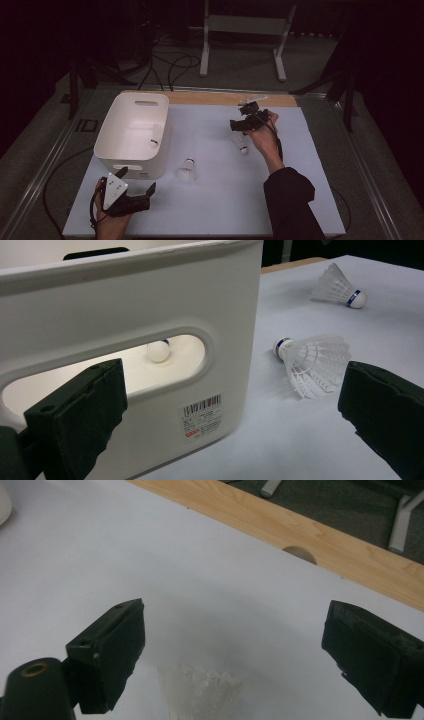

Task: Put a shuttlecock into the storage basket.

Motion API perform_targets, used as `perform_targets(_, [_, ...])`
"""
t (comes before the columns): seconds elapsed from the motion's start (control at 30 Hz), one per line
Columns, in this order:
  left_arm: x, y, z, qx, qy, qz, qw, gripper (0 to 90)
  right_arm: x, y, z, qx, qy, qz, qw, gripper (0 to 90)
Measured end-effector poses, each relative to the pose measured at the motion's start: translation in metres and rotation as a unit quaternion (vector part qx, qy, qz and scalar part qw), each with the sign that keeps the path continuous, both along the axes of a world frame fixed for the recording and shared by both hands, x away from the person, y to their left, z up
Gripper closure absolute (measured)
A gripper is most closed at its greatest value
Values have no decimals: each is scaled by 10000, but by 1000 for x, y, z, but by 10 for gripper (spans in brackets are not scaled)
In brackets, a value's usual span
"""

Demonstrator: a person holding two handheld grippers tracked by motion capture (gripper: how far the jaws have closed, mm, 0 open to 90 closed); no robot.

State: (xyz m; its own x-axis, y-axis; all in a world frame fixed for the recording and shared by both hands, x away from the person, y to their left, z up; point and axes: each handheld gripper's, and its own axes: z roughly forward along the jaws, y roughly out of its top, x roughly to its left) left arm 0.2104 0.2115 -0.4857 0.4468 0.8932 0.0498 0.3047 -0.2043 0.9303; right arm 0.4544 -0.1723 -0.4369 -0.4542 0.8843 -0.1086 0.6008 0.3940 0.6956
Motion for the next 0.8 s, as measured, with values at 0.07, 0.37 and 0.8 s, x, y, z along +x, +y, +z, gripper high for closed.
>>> perform_targets(0.07, [0,0,0,-3,-4,-1,10000,0,1,1,-1,-17,16,-4,10000,103])
perform_targets(0.37, [0,0,0,-6,-6,6,10000,0,5,4,-8,-74,106,-11,9999,113])
perform_targets(0.8, [0,1,0,-19,-12,5,10000,0,12,3,-21,-180,258,-124,9994,115])
